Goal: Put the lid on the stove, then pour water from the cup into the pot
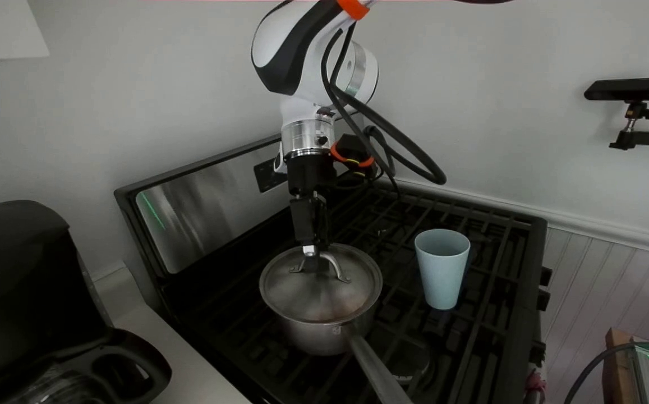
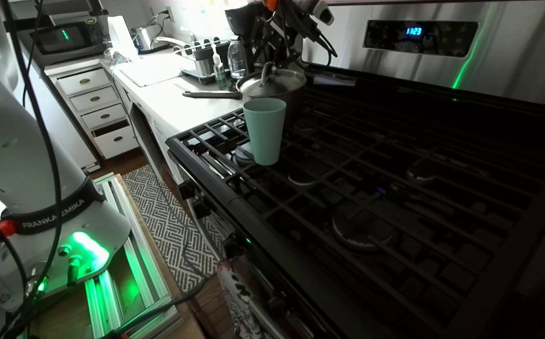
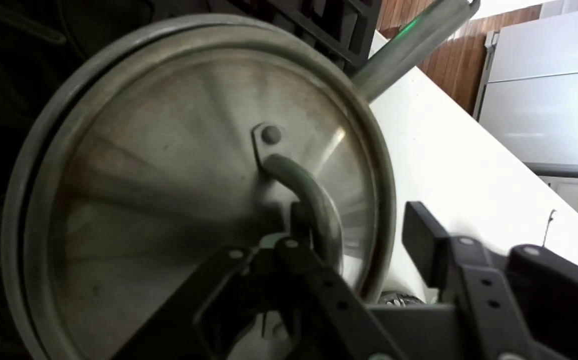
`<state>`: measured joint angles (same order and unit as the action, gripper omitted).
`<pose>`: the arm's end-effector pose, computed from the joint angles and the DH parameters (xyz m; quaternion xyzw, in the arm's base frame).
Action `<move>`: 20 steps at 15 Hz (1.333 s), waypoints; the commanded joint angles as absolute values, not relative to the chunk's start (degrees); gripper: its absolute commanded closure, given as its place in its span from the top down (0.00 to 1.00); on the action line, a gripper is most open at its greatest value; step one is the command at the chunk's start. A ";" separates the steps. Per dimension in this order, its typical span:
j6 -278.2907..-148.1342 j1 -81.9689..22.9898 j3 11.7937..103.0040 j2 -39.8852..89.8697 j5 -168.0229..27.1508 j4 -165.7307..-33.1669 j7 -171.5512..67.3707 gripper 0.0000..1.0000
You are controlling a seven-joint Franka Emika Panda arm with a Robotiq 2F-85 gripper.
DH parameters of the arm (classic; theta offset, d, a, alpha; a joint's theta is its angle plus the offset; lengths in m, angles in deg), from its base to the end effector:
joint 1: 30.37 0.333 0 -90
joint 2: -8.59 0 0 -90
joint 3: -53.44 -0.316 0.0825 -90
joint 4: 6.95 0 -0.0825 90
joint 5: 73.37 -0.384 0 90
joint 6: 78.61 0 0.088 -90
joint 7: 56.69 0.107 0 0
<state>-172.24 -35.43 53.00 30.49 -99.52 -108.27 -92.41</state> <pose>0.5919 -0.0034 0.3264 -0.9261 -0.1836 0.1590 0.2886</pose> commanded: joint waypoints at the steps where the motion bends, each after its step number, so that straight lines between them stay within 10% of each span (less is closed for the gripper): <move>1: -169.82 -36.94 52.04 32.29 -99.94 -106.04 -91.99 0.22; 5: -169.76 -37.47 52.09 32.64 -100.10 -106.00 -91.86 0.00; 20: -165.21 -37.39 52.56 24.07 -98.40 -103.47 -92.37 0.02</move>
<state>-168.22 -36.53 52.46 26.51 -99.28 -105.01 -92.38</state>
